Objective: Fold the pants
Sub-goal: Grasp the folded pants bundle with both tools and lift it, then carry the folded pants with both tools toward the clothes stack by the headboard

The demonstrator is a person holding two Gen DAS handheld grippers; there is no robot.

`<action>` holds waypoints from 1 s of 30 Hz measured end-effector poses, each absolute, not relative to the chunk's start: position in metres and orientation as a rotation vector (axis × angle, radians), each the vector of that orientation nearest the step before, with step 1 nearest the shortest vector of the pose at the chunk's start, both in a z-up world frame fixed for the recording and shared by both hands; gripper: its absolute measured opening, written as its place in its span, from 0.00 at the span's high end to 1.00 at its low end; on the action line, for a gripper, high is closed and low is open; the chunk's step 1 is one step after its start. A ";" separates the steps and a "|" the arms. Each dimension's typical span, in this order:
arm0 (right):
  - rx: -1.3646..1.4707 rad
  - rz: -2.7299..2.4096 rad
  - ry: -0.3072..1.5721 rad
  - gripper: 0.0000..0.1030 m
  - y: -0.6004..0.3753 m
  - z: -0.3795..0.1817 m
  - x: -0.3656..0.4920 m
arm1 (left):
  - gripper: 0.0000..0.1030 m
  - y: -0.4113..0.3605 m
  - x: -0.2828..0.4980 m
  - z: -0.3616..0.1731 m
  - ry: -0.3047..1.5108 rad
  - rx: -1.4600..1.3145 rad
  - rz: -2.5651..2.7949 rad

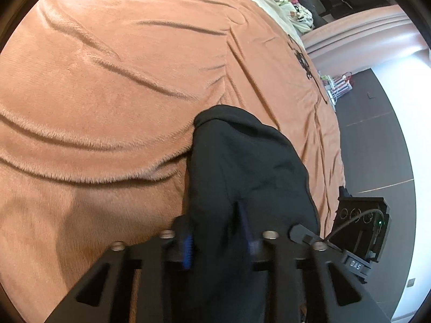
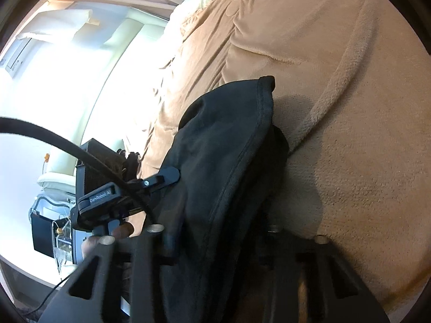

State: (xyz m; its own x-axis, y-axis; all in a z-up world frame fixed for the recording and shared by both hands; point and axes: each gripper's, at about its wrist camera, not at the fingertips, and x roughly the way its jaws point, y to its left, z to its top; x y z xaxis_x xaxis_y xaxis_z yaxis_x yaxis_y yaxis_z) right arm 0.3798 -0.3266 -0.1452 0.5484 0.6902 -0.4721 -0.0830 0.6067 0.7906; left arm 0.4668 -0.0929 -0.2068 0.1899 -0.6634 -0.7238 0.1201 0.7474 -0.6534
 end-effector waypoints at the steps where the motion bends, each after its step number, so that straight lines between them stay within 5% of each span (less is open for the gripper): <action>1: 0.787 0.519 0.872 0.77 -0.326 -0.143 0.379 | 0.83 -0.093 0.464 -0.203 1.259 -0.509 -0.592; 30: 0.536 0.525 0.564 0.83 -0.266 -0.022 0.267 | 0.90 -0.067 0.379 -0.063 0.919 -0.497 -0.703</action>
State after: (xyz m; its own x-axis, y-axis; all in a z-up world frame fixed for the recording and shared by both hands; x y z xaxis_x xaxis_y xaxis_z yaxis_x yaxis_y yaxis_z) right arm 0.2674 -0.2662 -0.0224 0.7244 0.5915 -0.3540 -0.3108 0.7386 0.5982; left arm 0.3792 -0.0666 -0.0635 0.4143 -0.7313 -0.5419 0.3316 0.6757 -0.6584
